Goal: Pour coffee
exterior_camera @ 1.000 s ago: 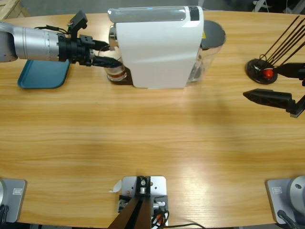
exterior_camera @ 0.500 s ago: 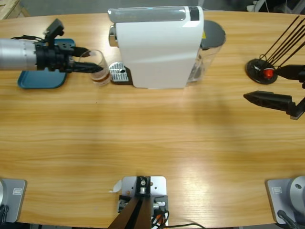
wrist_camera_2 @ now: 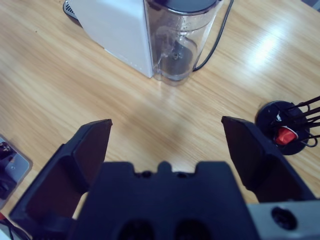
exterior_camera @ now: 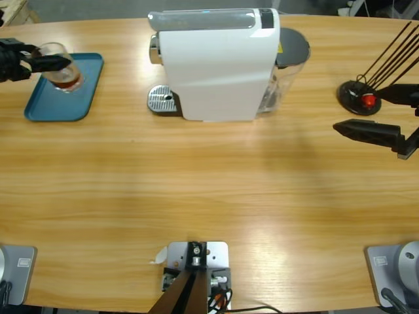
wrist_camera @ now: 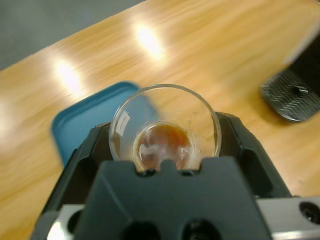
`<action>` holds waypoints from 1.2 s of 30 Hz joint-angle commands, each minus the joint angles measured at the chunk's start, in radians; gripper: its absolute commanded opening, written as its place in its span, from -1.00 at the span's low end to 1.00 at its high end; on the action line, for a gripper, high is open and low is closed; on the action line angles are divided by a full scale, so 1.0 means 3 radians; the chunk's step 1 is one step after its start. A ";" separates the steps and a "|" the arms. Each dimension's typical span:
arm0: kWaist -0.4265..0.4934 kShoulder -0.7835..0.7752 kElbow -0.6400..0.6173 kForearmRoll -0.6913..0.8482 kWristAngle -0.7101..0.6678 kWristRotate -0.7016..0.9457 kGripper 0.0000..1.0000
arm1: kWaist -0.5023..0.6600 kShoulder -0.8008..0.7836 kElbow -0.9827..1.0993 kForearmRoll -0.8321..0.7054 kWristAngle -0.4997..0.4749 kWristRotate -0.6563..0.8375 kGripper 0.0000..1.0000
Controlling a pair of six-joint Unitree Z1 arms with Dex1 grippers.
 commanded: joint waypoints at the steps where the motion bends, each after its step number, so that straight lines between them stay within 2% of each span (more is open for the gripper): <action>1: 0.0196 0.0252 -0.0065 -0.0070 0.0333 -0.0300 -1.00 | -0.0037 0.0143 0.0117 -0.0071 0.0024 -0.0027 1.00; 13: 0.0206 0.0862 -0.0193 -0.0493 0.0488 -0.0461 -1.00 | -0.0037 0.0290 0.0175 -0.0127 0.0029 -0.0027 1.00; 28: 0.0194 0.1026 -0.0173 -0.0664 0.0444 -0.0526 -1.00 | -0.0037 0.0338 0.0179 -0.0148 0.0014 -0.0027 1.00; 29: 0.0194 0.1038 -0.0179 -0.0664 0.0434 -0.0551 -0.51 | -0.0037 0.0338 0.0180 -0.0148 0.0014 -0.0027 1.00; 30: 0.0192 0.1035 -0.0167 -0.0663 0.0398 -0.0554 0.63 | -0.0037 0.0338 0.0179 -0.0148 0.0015 -0.0027 1.00; 31: 0.0191 0.1018 -0.0141 -0.0663 0.0340 -0.0573 0.95 | -0.0037 0.0333 0.0176 -0.0148 0.0016 -0.0027 1.00; 36: 0.0188 0.0823 -0.0033 -0.0663 0.0278 -0.0590 0.98 | -0.0037 0.0266 0.0192 -0.0148 0.0024 -0.0027 1.00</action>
